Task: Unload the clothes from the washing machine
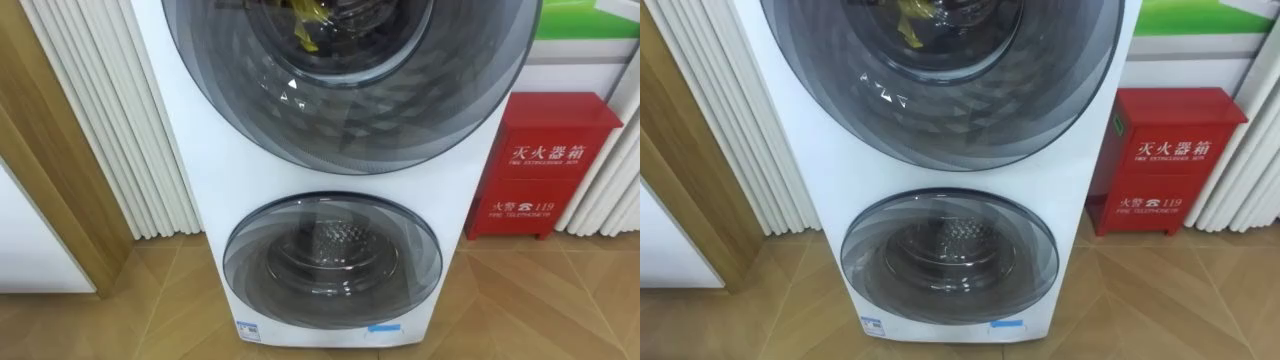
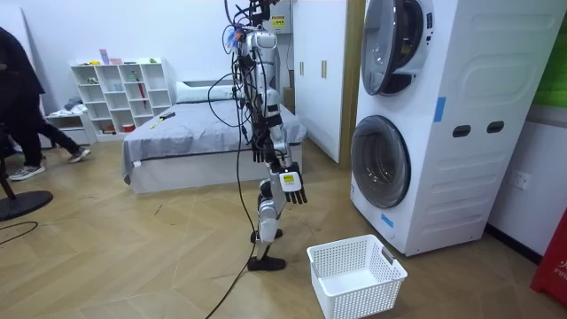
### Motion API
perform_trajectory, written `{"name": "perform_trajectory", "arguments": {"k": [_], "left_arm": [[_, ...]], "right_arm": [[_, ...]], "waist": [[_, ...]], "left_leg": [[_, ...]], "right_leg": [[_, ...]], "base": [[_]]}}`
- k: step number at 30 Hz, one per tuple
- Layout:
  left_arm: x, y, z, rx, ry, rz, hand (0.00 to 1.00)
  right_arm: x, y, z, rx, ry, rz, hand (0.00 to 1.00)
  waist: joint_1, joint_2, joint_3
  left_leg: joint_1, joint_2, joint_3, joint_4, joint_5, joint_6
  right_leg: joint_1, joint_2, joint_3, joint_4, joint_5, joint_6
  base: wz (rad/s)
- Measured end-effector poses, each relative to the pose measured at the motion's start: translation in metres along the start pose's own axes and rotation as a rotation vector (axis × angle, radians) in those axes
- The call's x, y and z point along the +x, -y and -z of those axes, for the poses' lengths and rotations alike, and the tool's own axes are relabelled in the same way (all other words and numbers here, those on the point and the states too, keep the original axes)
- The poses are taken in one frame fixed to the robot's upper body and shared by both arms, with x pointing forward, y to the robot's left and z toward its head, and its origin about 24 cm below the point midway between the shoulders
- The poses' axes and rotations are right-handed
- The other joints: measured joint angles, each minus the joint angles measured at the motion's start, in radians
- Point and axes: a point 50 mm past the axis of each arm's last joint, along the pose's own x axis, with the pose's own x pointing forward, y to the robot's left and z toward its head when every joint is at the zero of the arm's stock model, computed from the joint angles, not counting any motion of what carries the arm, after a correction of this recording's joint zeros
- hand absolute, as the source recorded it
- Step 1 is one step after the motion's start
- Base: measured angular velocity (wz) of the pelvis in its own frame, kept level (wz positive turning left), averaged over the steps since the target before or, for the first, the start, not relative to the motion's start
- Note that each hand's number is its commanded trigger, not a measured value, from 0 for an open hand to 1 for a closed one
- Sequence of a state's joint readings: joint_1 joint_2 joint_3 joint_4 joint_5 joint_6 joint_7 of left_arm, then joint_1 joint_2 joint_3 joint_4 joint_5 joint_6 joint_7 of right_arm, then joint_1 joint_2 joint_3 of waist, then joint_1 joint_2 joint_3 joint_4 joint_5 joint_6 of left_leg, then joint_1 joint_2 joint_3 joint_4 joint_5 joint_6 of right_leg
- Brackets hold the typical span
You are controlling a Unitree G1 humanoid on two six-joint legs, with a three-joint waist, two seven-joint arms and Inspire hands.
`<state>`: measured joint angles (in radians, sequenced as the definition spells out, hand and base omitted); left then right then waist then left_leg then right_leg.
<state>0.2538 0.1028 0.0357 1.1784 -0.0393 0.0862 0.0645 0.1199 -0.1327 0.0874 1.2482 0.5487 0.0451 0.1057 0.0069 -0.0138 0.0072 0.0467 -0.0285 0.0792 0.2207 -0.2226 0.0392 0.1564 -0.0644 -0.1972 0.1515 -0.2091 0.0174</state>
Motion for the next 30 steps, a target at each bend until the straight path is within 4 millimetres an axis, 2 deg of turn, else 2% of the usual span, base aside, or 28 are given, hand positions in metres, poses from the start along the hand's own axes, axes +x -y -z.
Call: {"name": "perform_trajectory", "arguments": {"k": [20,23,26,28,29,30], "left_arm": [[0.0,0.001,0.002,-0.008,-0.01,0.009,0.0],[0.0,0.0,0.001,-0.01,-0.006,0.01,0.0],[0.0,-0.002,-0.004,-0.011,0.014,0.009,0.0],[0.0,-0.007,-0.005,-0.007,0.022,0.014,0.0],[0.0,-0.009,-0.005,-0.006,0.023,0.013,0.0],[0.0,-0.013,-0.005,-0.012,0.026,0.01,0.0]], "right_arm": [[0.0,-0.003,0.0,0.032,0.004,-0.019,0.0],[0.0,-0.004,-0.008,0.056,0.033,-0.007,0.0],[-0.004,-0.018,-0.057,0.089,0.21,-0.044,0.0],[-0.02,-0.028,-0.114,0.097,0.421,-0.073,0.0],[-0.027,-0.03,-0.129,0.095,0.486,-0.084,0.0],[-0.042,-0.035,-0.157,0.077,0.607,-0.106,0.0]], "waist": [[-0.003,0.001,-0.0004],[-0.002,-0.001,-0.0006],[-0.007,-0.007,0.0019],[-0.01,-0.013,0.0021],[-0.002,-0.014,0.0024],[-0.002,-0.017,0.0035]], "left_leg": [[-0.001,0.0,0.001,0.001,0.0,0.0],[-0.002,0.0,0.001,0.003,0.0,0.0],[-0.003,0.001,0.0,0.006,0.0,0.0],[-0.002,0.0,0.002,0.018,-0.002,0.003],[-0.001,0.0,0.002,0.017,-0.002,0.003],[0.0,-0.001,0.001,0.017,-0.001,0.003]], "right_leg": [[0.004,0.0,0.002,0.0,0.0,0.0],[0.006,0.0,0.002,0.002,0.0,0.0],[0.001,-0.001,0.003,0.006,0.0,0.0],[0.002,-0.002,0.001,0.003,0.001,0.001],[0.001,-0.002,0.002,0.003,0.001,0.001],[0.0,-0.001,0.003,0.003,0.001,0.001]], "base": [[0.0],[0.0],[-0.04],[0.04],[0.0],[0.0]]}}
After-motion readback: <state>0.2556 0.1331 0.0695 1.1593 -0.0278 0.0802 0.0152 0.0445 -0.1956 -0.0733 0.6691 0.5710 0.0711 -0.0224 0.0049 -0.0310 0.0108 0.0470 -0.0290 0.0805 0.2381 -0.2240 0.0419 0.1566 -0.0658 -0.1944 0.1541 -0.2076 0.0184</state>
